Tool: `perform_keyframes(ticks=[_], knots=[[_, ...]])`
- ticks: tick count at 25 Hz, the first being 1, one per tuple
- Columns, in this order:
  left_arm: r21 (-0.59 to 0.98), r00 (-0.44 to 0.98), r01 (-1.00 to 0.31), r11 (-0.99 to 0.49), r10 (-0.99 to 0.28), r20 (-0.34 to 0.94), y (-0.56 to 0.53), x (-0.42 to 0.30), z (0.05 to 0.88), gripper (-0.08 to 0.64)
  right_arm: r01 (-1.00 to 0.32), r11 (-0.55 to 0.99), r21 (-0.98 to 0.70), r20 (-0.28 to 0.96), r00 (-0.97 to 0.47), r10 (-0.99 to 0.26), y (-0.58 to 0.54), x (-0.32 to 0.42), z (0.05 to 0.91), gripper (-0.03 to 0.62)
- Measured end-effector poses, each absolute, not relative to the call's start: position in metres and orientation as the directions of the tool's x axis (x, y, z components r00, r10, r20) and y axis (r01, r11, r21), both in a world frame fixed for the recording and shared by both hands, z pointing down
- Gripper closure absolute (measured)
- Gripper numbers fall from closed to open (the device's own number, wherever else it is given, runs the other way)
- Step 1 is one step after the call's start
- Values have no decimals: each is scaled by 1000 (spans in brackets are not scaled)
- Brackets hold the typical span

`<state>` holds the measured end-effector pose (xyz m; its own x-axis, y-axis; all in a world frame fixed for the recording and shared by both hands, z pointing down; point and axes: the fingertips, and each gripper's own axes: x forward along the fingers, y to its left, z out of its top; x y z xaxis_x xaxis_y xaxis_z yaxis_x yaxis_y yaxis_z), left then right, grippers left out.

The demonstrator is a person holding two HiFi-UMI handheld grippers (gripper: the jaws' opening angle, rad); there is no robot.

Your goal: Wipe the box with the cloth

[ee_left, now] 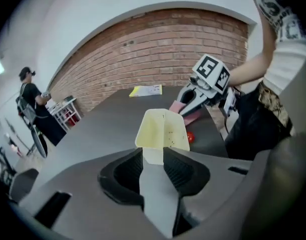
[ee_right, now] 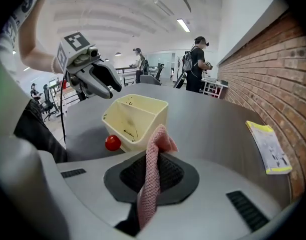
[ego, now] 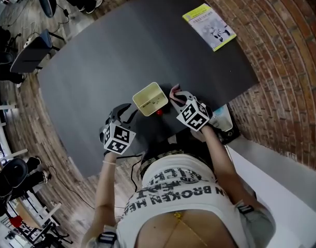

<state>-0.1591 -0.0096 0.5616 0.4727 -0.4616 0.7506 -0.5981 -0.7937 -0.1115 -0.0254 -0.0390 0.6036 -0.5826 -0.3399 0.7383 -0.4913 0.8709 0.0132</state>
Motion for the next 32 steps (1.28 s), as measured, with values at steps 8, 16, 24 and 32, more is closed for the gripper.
perform_keyframes(ticks=[8, 16, 24, 32], knots=[[-333, 443, -92, -939, -338, 830, -18, -162, 566, 451, -559, 829, 2, 746, -551, -373, -35, -14, 603, 575], [-415, 323, 402, -816, -298, 898, -22, -149, 584, 449, -592, 806, -6, 753, -533, -386, -28, -5, 607, 575], [-361, 239, 548, -755, -272, 932, -10, -141, 601, 457, -567, 824, -21, 738, -565, -370, -23, -11, 603, 575], [-337, 226, 540, -771, -252, 941, -2, -135, 601, 474, -471, 882, -1, 741, -592, -315, -17, -29, 610, 575]])
